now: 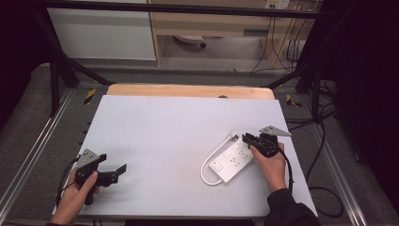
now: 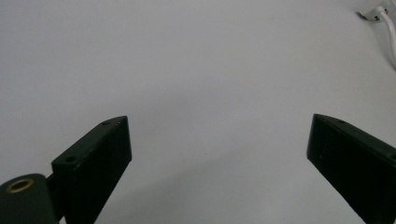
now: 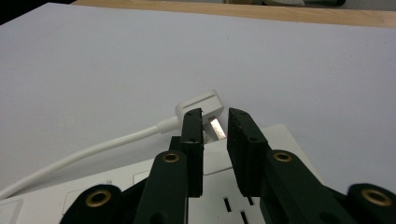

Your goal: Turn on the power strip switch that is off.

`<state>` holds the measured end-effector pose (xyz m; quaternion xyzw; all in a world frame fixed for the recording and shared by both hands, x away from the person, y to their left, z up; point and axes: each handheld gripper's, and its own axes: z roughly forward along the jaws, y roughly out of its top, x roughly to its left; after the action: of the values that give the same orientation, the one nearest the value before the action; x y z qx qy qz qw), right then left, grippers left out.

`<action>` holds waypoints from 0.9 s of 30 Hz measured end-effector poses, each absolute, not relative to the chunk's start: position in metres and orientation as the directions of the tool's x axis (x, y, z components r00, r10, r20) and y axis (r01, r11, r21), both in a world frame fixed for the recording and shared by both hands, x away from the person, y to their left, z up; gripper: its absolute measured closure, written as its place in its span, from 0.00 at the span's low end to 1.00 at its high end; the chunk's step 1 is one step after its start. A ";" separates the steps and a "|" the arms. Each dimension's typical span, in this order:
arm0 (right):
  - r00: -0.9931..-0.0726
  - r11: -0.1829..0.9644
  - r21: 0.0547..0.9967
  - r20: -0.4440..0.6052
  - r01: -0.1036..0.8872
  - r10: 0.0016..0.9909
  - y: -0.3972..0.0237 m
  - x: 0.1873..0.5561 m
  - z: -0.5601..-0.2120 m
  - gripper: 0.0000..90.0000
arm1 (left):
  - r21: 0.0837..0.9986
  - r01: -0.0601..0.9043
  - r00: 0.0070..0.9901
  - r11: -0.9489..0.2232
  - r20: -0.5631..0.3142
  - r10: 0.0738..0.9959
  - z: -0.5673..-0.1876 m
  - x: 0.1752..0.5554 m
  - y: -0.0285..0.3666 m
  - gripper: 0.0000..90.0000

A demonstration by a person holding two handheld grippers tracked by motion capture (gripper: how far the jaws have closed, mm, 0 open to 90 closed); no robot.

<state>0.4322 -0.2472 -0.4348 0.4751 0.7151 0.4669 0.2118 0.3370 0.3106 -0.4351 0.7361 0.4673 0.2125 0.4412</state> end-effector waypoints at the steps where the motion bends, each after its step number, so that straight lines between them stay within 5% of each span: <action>1: -0.458 0.111 0.870 0.141 0.481 0.878 -0.248 0.432 -0.435 0.83 | 0.848 0.501 0.473 -0.172 -0.102 0.875 -0.435 0.337 0.311 0.07; 23: -0.403 0.084 0.869 0.138 0.487 0.905 -0.249 0.431 -0.422 0.37 | 0.848 0.500 0.473 -0.176 -0.098 0.875 -0.435 0.337 0.310 0.07; 27: -0.389 0.087 0.866 0.129 0.492 0.912 -0.248 0.431 -0.420 0.21 | 0.847 0.502 0.472 -0.174 -0.100 0.876 -0.435 0.337 0.311 0.07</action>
<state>0.4314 -0.2480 -0.4199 0.5017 0.6998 0.4525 0.2320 0.3367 0.3106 -0.4354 0.7363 0.4678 0.2122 0.4405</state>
